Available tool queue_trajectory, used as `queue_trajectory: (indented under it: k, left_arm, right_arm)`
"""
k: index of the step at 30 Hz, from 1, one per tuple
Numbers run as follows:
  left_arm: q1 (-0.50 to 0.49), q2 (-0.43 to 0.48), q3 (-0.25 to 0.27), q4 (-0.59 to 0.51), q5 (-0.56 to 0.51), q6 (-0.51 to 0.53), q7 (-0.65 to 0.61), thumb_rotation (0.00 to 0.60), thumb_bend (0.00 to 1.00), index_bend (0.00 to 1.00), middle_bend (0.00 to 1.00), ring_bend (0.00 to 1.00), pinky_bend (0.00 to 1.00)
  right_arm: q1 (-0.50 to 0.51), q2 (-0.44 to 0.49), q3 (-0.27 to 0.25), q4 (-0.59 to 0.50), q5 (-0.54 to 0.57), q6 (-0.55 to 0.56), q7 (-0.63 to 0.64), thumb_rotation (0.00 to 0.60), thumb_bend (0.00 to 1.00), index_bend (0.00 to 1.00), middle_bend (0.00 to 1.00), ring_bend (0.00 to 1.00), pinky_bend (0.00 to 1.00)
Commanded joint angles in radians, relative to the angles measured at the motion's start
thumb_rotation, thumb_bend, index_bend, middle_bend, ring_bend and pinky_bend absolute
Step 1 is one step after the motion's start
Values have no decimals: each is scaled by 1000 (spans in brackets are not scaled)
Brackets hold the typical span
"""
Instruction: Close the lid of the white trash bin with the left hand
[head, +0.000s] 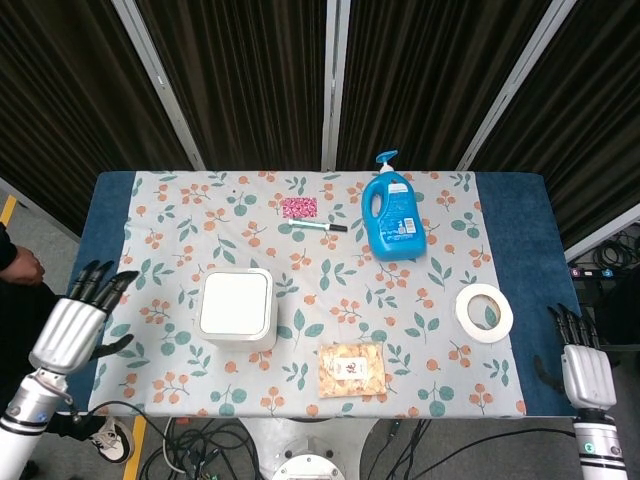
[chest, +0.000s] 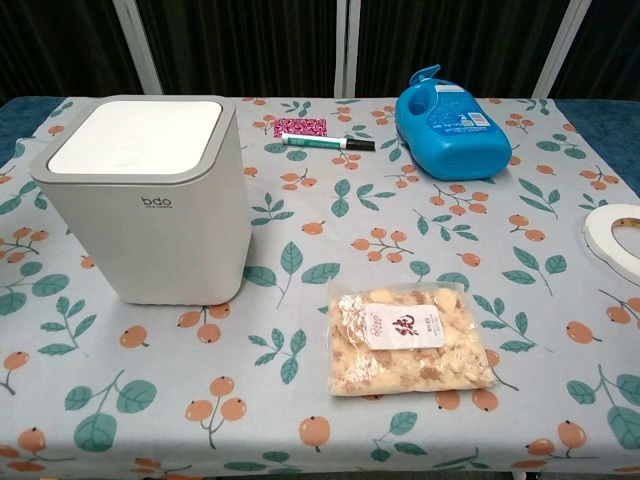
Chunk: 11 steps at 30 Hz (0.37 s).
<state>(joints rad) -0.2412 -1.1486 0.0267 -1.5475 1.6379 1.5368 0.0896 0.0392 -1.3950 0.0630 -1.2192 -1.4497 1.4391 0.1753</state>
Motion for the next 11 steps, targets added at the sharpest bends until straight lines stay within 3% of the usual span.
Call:
queue_trajectory:
  k: [1,11]
  left_arm:
    - [71,-45,13,78,-73,23,85,600,126,94,120,18,51]
    - [127,-107,15,123,-136,-5,63,600,124,96,119,18,49]
  right_arm:
    - [-7,10,10,-5,-3,27,10,600,320,0,0,0,0]
    - [-9,8,-1,-21,-24,38,3,600,319,0,0,0,0]
